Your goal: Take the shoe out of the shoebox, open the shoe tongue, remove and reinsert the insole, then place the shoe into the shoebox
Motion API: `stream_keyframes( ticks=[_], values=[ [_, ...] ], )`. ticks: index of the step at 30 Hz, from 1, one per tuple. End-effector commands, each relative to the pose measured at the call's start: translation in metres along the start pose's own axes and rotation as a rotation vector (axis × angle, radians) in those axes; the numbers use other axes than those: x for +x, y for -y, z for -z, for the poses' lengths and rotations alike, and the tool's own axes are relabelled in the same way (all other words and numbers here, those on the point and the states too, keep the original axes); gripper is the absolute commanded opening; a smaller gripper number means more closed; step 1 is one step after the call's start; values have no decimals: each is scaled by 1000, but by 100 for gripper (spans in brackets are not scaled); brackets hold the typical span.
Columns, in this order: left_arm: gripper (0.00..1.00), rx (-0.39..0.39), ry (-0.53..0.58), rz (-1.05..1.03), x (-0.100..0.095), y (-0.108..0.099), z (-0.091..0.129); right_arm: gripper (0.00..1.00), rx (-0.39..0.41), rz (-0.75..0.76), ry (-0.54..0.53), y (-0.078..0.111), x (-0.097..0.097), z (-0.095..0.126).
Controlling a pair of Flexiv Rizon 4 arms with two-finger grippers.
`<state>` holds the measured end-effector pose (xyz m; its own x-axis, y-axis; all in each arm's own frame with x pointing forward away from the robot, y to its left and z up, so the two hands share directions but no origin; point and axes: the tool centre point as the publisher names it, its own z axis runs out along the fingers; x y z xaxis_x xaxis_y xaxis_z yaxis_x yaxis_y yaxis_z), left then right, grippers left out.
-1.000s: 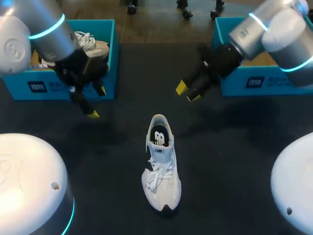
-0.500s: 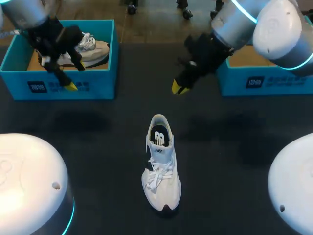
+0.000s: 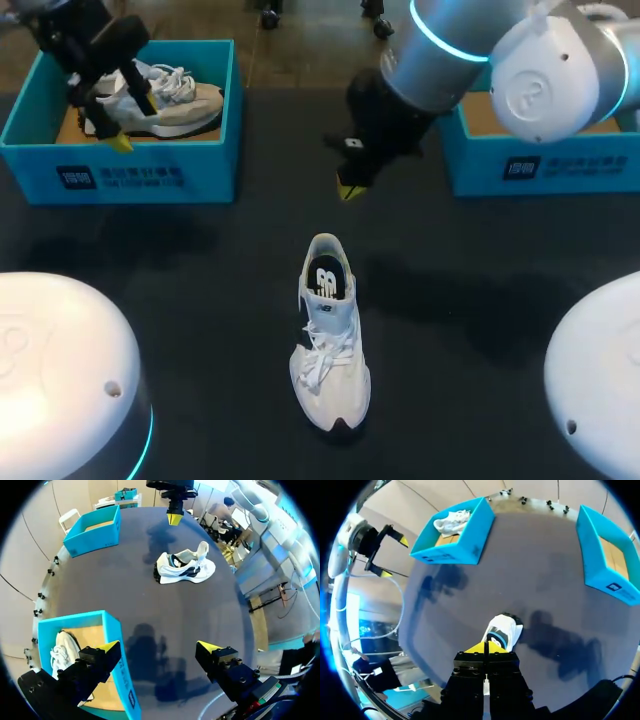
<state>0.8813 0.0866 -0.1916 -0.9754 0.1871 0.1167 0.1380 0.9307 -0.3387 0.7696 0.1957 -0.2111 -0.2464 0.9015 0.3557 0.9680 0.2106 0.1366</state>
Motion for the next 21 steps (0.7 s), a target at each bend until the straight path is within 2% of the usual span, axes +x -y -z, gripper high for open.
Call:
stream_keyframes(
  ticks=[1,3,5,10,18,21],
  values=[
    [100,-2,-2,0,0,0,0,0,1,-1,37,0,2,1],
    [100,-39,-28,-139,-9,-3,3,0,-16,-15,44,-1,11,-12],
    [100,-56,-49,-240,-17,-10,10,0,-49,-58,121,1,21,-16],
    [100,-123,-75,-418,-34,-27,26,0,-96,-80,170,8,34,-24],
    [100,-130,-184,-671,-51,-55,47,0,-89,-174,184,23,43,-48],
    [100,-130,-184,-671,-51,-55,47,0,-80,-195,185,28,42,-53]
  ],
)
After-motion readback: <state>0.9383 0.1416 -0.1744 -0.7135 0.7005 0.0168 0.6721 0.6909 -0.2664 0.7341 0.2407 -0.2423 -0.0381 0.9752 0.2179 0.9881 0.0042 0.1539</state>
